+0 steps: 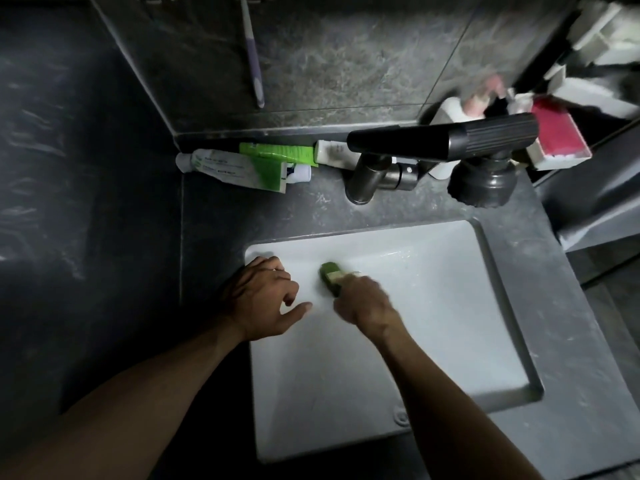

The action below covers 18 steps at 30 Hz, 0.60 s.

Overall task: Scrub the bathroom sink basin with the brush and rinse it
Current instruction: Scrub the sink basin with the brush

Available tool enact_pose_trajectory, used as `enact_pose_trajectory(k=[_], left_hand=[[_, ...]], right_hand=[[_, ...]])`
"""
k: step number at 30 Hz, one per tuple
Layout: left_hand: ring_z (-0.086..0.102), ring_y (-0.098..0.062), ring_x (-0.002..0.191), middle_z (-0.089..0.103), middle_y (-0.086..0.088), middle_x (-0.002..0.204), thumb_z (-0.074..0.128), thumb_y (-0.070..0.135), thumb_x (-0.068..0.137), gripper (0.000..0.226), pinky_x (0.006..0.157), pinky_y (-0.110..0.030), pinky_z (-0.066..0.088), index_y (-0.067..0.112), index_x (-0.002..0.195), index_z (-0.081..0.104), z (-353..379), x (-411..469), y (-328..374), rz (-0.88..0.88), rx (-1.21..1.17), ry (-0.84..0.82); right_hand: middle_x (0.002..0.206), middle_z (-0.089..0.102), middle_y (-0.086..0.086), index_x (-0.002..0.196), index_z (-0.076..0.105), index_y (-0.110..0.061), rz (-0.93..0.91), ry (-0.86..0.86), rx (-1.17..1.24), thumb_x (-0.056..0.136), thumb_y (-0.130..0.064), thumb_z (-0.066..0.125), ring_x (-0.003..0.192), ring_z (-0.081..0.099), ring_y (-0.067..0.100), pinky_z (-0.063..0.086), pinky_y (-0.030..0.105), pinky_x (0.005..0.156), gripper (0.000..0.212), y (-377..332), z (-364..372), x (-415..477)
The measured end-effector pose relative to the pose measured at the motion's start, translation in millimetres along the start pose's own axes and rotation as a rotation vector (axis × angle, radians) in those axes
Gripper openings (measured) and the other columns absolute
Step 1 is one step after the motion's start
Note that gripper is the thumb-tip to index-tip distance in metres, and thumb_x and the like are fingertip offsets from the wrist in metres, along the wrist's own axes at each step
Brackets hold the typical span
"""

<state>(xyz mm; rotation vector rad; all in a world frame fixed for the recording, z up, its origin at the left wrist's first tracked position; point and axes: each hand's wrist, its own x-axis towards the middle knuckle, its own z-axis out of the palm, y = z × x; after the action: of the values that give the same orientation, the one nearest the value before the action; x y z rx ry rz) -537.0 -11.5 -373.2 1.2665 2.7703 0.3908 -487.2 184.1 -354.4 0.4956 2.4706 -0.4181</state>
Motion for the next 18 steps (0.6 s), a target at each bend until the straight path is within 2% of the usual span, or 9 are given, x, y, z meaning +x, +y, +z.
enact_pose_trajectory(k=[2, 4, 6, 8, 11, 13, 15, 18], left_hand=[[0.048, -0.017, 0.081, 0.053, 0.011, 0.064, 0.057, 0.058, 0.088, 0.042, 0.079, -0.037, 0.043, 0.024, 0.063, 0.054, 0.6, 0.2, 0.6, 0.014, 0.002, 0.007], [0.048, -0.018, 0.080, 0.052, 0.010, 0.064, 0.059, 0.056, 0.088, 0.041, 0.078, -0.037, 0.044, 0.024, 0.063, 0.053, 1.0, 0.6, -0.2, 0.012, -0.012, 0.023], [0.050, -0.018, 0.081, 0.051, 0.011, 0.063, 0.058, 0.060, 0.089, 0.046, 0.082, -0.036, 0.044, 0.024, 0.061, 0.052, 1.7, 0.5, -0.3, -0.002, -0.017, 0.026], [0.051, -0.017, 0.080, 0.051, 0.011, 0.062, 0.056, 0.060, 0.090, 0.047, 0.084, -0.037, 0.044, 0.024, 0.060, 0.052, 2.6, -0.9, -0.7, -0.003, -0.005, 0.029], [0.051, -0.017, 0.081, 0.051, 0.011, 0.060, 0.058, 0.056, 0.089, 0.044, 0.083, -0.037, 0.045, 0.023, 0.061, 0.052, 2.4, -0.5, -0.1, 0.003, -0.010, 0.030], [0.052, -0.017, 0.082, 0.051, 0.010, 0.060, 0.058, 0.056, 0.088, 0.042, 0.083, -0.035, 0.043, 0.023, 0.061, 0.052, 1.5, -0.2, 0.5, 0.001, -0.003, 0.032], [0.051, -0.017, 0.082, 0.052, 0.010, 0.060, 0.058, 0.056, 0.087, 0.042, 0.080, -0.035, 0.044, 0.023, 0.061, 0.052, 1.5, 0.1, 0.4, -0.009, 0.001, 0.029], [0.051, -0.017, 0.079, 0.050, 0.011, 0.059, 0.060, 0.054, 0.087, 0.041, 0.075, -0.036, 0.045, 0.024, 0.060, 0.052, 2.1, 1.1, 1.4, -0.005, -0.013, 0.040]], right_hand=[[0.110, 0.070, 0.009, 0.121, 0.064, -0.020, -0.165, -0.123, 0.111, 0.092, -0.021, 0.046, 0.096, 0.068, 0.029, 0.054, 0.034, 0.083, 0.033, -24.3, 10.6, -8.3], [0.109, 0.071, 0.007, 0.121, 0.064, -0.027, -0.182, -0.124, 0.118, 0.091, -0.025, 0.047, 0.093, 0.068, 0.028, 0.055, 0.034, 0.081, 0.034, -20.7, 14.4, 0.0], [0.119, 0.067, 0.006, 0.126, 0.060, -0.029, -0.088, -0.054, -0.054, 0.089, -0.032, 0.046, 0.104, 0.066, 0.029, 0.051, 0.035, 0.086, 0.039, 8.5, 3.0, 14.6], [0.125, 0.064, 0.008, 0.128, 0.058, -0.023, 0.030, -0.014, -0.210, 0.091, -0.037, 0.046, 0.113, 0.062, 0.031, 0.048, 0.034, 0.089, 0.041, 48.5, -19.6, 26.8], [0.118, 0.067, 0.012, 0.121, 0.061, -0.015, 0.205, 0.079, -0.347, 0.090, -0.031, 0.046, 0.107, 0.064, 0.033, 0.047, 0.035, 0.080, 0.037, 110.4, -57.9, 34.9], [0.115, 0.067, 0.012, 0.119, 0.061, -0.014, 0.252, 0.120, -0.362, 0.090, -0.030, 0.046, 0.105, 0.065, 0.034, 0.047, 0.036, 0.077, 0.037, 129.8, -63.8, 34.9], [0.118, 0.066, 0.012, 0.121, 0.059, -0.015, 0.184, 0.108, -0.294, 0.091, -0.029, 0.045, 0.108, 0.064, 0.033, 0.050, 0.036, 0.084, 0.036, 119.1, -46.1, 32.2], [0.119, 0.066, 0.008, 0.130, 0.057, -0.026, 0.013, -0.011, -0.127, 0.089, -0.025, 0.040, 0.107, 0.064, 0.031, 0.049, 0.034, 0.088, 0.044, 82.8, -1.7, 22.5]])
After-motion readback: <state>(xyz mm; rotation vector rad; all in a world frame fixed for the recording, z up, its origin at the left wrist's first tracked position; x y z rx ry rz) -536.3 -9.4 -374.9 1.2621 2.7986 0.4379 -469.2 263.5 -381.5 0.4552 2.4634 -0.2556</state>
